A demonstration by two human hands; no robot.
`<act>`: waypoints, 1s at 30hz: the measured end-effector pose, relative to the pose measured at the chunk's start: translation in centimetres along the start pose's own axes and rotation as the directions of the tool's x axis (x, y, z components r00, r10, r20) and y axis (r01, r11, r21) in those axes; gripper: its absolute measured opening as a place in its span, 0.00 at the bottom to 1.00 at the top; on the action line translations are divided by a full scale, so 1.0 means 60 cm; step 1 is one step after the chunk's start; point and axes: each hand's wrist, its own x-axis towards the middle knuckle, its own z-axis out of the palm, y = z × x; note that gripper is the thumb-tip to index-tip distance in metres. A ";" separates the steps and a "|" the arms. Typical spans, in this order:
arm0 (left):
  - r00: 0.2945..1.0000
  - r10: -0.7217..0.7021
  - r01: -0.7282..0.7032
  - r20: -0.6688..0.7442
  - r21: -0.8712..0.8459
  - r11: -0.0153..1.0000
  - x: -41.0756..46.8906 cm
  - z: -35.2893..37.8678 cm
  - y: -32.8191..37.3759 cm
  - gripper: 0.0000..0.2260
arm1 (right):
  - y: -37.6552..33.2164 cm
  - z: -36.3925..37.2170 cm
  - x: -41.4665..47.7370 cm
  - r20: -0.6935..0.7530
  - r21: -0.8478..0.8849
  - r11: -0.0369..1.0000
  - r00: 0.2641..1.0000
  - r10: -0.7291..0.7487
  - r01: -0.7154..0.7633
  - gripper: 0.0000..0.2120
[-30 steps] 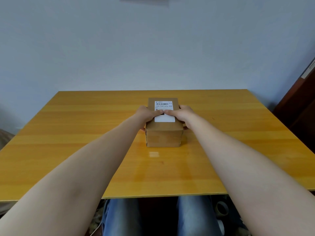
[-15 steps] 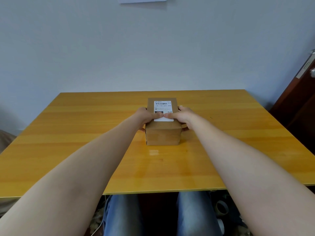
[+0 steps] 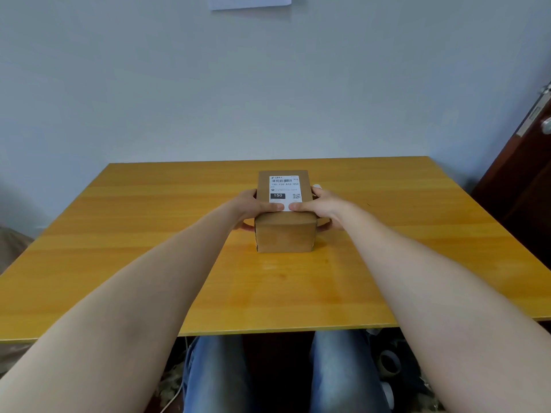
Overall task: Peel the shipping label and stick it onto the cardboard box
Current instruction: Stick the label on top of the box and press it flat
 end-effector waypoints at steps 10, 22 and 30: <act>0.999 -0.037 0.036 -0.011 -0.037 0.999 0.000 0.002 0.002 0.22 | 0.011 -0.006 0.009 0.021 0.062 0.998 1.000 0.022 -0.023 0.31; 0.966 -0.109 0.092 -0.235 -0.081 0.992 0.023 0.039 0.018 0.37 | 0.001 0.020 0.050 -0.188 0.060 0.998 0.982 0.021 -0.010 0.34; 0.943 -0.114 0.112 -0.314 -0.025 0.993 0.045 0.040 0.031 0.36 | -0.020 0.021 0.064 -0.233 -0.057 0.994 0.969 0.078 -0.094 0.37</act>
